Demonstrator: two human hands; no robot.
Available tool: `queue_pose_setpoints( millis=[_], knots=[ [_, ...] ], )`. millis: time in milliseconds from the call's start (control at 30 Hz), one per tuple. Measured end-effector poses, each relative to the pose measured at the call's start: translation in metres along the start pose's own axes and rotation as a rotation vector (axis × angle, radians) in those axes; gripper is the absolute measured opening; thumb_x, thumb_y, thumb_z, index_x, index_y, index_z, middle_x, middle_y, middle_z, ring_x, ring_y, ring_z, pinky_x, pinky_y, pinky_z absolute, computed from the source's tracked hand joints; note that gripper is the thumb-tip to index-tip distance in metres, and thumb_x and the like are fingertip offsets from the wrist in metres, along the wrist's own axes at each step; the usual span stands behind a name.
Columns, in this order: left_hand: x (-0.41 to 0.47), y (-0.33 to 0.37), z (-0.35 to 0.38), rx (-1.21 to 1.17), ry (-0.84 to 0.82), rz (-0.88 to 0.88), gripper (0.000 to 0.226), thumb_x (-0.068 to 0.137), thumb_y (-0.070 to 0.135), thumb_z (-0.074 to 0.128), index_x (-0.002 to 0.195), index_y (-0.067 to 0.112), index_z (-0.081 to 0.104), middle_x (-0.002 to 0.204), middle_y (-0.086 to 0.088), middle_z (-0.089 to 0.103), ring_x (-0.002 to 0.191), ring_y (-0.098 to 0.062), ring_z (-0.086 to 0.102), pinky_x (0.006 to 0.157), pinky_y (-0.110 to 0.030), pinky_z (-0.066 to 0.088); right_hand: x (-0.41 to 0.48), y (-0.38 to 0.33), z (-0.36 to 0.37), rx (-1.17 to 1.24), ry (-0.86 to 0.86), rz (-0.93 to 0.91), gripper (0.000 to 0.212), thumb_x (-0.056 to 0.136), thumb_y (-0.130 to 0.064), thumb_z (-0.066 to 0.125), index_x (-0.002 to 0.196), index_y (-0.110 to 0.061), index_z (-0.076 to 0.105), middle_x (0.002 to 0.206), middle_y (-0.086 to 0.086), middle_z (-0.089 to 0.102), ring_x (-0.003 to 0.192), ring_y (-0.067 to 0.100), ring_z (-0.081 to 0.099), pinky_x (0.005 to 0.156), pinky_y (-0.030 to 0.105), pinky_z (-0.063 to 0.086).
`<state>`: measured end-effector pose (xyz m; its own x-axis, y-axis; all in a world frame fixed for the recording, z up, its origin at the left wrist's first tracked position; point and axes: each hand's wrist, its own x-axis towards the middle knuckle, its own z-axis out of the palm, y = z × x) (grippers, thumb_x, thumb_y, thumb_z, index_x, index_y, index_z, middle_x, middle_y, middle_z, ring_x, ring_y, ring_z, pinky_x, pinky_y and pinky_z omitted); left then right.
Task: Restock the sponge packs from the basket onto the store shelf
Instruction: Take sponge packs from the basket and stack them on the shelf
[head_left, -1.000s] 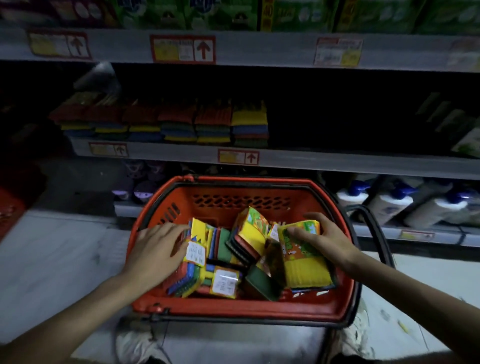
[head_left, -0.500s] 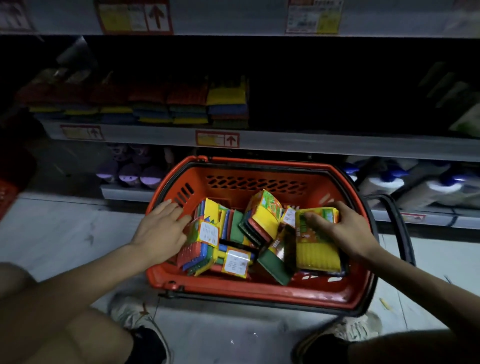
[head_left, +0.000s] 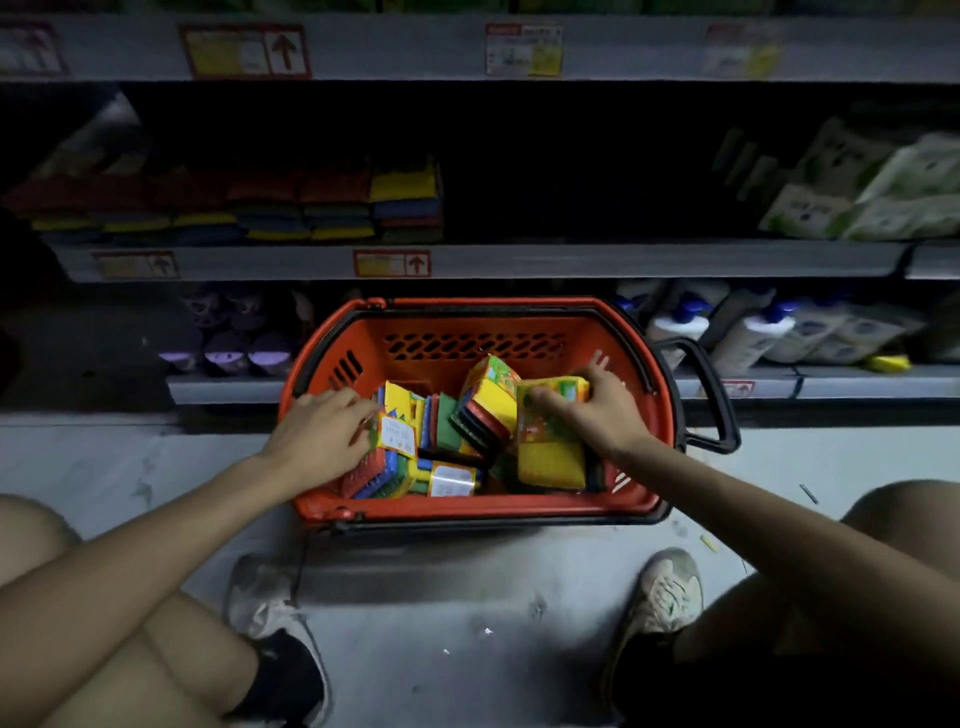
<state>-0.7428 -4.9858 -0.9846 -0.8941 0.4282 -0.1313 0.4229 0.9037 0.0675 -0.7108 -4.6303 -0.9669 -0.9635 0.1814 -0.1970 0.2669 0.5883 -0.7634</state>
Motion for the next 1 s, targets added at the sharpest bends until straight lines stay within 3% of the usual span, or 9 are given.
queue_pose_setpoints(
  millis=[100, 200, 400, 567, 733, 867, 1000],
  knots=[
    [-0.009, -0.006, 0.001, 0.038, 0.024, 0.009, 0.043, 0.09, 0.028, 0.062, 0.132, 0.024, 0.064, 0.117, -0.002, 0.065, 0.11, -0.027, 0.063, 0.095, -0.043, 0.046, -0.009, 0.002, -0.002, -0.179, 0.075, -0.019, 0.055, 0.079, -0.064, 0.075, 0.108, -0.018, 0.062, 0.105, 0.004, 0.061, 0.095, 0.022, 0.061, 0.082, 0.037, 0.052],
    [-0.006, -0.01, 0.003, 0.077, 0.039, 0.023, 0.041, 0.089, 0.026, 0.063, 0.129, 0.022, 0.066, 0.116, -0.003, 0.066, 0.108, -0.027, 0.063, 0.092, -0.043, 0.049, -0.002, 0.005, -0.01, -0.171, 0.111, 0.008, 0.059, 0.077, -0.069, 0.073, 0.107, -0.02, 0.061, 0.106, 0.007, 0.064, 0.094, 0.025, 0.063, 0.078, 0.035, 0.05],
    [0.016, -0.012, 0.017, 0.104, 0.071, 0.071, 0.051, 0.086, 0.035, 0.039, 0.126, 0.021, 0.067, 0.123, -0.007, 0.063, 0.107, -0.03, 0.065, 0.087, -0.044, 0.051, 0.012, 0.028, 0.0, -0.206, 0.08, 0.09, 0.069, 0.07, -0.085, 0.063, 0.104, -0.026, 0.061, 0.106, 0.002, 0.066, 0.089, 0.021, 0.065, 0.077, 0.039, 0.056],
    [0.04, -0.01, 0.036, 0.236, 0.059, 0.031, 0.047, 0.082, 0.029, 0.053, 0.125, 0.017, 0.068, 0.122, -0.015, 0.064, 0.1, -0.037, 0.066, 0.096, -0.052, 0.043, 0.028, 0.035, 0.003, -0.359, 0.02, 0.012, 0.058, 0.079, -0.072, 0.067, 0.111, -0.024, 0.062, 0.107, -0.001, 0.055, 0.091, 0.021, 0.059, 0.077, 0.036, 0.05],
    [0.049, -0.005, 0.029, 0.23, 0.046, -0.037, 0.055, 0.075, 0.021, 0.076, 0.129, 0.012, 0.066, 0.114, -0.017, 0.068, 0.109, -0.04, 0.063, 0.091, -0.051, 0.045, 0.044, 0.04, -0.011, -0.355, -0.001, -0.074, 0.046, 0.082, -0.065, 0.07, 0.098, -0.023, 0.06, 0.094, -0.001, 0.053, 0.082, 0.019, 0.054, 0.069, 0.033, 0.04],
    [0.058, -0.005, 0.021, 0.218, 0.039, -0.103, 0.057, 0.072, 0.02, 0.079, 0.125, 0.004, 0.068, 0.104, -0.028, 0.07, 0.114, -0.046, 0.061, 0.096, -0.052, 0.048, 0.048, 0.038, -0.019, -0.355, -0.013, -0.071, 0.046, 0.083, -0.064, 0.069, 0.097, -0.021, 0.058, 0.094, 0.001, 0.053, 0.081, 0.02, 0.053, 0.07, 0.032, 0.038],
    [0.068, -0.001, 0.011, 0.227, 0.022, -0.071, 0.045, 0.072, 0.018, 0.075, 0.113, 0.001, 0.071, 0.095, -0.024, 0.071, 0.11, -0.043, 0.062, 0.092, -0.049, 0.05, 0.044, 0.04, -0.025, -0.364, 0.006, -0.044, 0.056, 0.081, -0.066, 0.069, 0.103, -0.015, 0.061, 0.097, 0.004, 0.055, 0.086, 0.024, 0.055, 0.074, 0.035, 0.042]
  ],
)
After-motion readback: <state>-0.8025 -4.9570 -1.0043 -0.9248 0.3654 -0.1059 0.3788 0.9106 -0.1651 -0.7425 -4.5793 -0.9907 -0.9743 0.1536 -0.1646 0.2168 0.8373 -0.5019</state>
